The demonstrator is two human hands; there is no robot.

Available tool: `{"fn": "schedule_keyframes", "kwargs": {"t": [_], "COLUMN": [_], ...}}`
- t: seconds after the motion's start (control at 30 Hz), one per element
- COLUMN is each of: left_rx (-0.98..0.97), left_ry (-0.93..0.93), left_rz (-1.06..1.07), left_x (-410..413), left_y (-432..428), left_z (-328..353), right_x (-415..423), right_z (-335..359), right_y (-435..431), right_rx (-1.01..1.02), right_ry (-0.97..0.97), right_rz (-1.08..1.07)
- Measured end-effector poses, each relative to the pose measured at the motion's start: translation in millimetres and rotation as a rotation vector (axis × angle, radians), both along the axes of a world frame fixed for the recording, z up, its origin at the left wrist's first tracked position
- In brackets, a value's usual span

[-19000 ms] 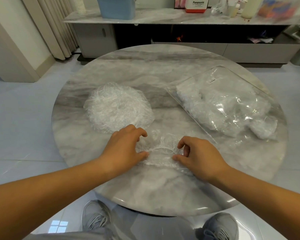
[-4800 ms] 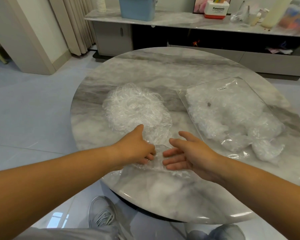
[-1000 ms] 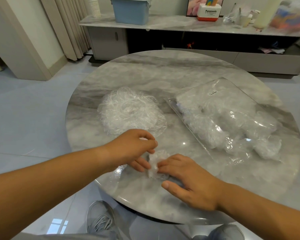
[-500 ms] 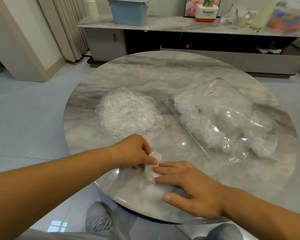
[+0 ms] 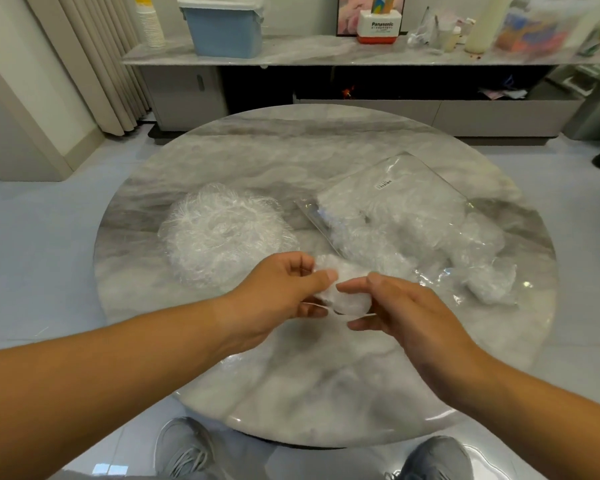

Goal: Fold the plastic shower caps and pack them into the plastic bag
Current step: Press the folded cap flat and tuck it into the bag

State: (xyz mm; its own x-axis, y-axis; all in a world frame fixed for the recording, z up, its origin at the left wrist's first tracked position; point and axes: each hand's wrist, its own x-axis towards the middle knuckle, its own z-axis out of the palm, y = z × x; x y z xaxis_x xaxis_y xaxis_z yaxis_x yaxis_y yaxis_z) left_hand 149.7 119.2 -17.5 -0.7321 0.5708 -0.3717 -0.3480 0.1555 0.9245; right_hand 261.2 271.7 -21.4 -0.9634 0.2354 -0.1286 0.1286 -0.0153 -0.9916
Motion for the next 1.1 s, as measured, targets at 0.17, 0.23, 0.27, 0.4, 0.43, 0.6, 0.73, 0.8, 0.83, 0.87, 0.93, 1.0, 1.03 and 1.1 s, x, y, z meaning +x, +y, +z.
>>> {"fn": "schedule_keyframes", "kwargs": {"t": [0.17,0.23,0.27,0.4,0.43,0.6,0.73,0.8,0.83,0.87,0.93,1.0,1.03,1.1], "left_rx": [-0.124,-0.215,-0.248,-0.390,-0.420,-0.606,-0.714,-0.709,-0.699,-0.684,-0.642,-0.582,-0.551,-0.503], "left_ry": [0.235,0.414,0.497,0.730,0.801,0.967,1.085,1.129,1.133,1.126,1.091,1.058,1.038,0.995], "left_rz": [-0.113,-0.223,-0.298,-0.583,-0.644,-0.850,-0.885,-0.880,-0.876,-0.871,-0.863,-0.847,-0.838,-0.829], "left_x": [9.1,15.3,18.4,31.6,33.2,42.1,44.7,45.1,45.0,44.5,42.7,39.9,38.5,35.6], "left_y": [31.8,41.5,43.7,57.3,59.2,75.3,79.3,77.3,75.9,74.3,71.6,68.9,67.5,64.8], "left_z": [6.8,5.5,4.5,-1.2,-3.1,-5.9,-13.0,-14.2,-14.0,-13.0,-12.4,-12.4,-12.8,-14.0], "right_x": [18.1,29.7,34.1,48.5,49.1,54.1,56.0,56.0,55.4,54.6,51.7,46.3,43.0,34.9], "right_z": [13.5,14.7,14.0,-6.4,-11.2,-13.3,-11.2,-12.3,-13.6,-15.1,-19.1,-22.6,-24.2,-26.6], "right_y": [50.0,78.5,90.7,129.2,131.7,124.6,120.2,119.9,119.5,119.3,117.8,113.6,111.0,105.9], "right_rx": [0.170,0.241,0.278,0.367,0.368,0.373,0.413,0.433,0.420,0.378,0.254,0.173,0.148,0.114], "right_ry": [0.176,0.220,0.208,-0.053,-0.125,-0.248,-0.280,-0.280,-0.267,-0.238,-0.163,-0.107,-0.093,-0.101], "right_rz": [-0.243,-0.307,-0.323,-0.261,-0.233,-0.261,-0.238,-0.235,-0.238,-0.238,-0.216,-0.180,-0.158,-0.111]}}
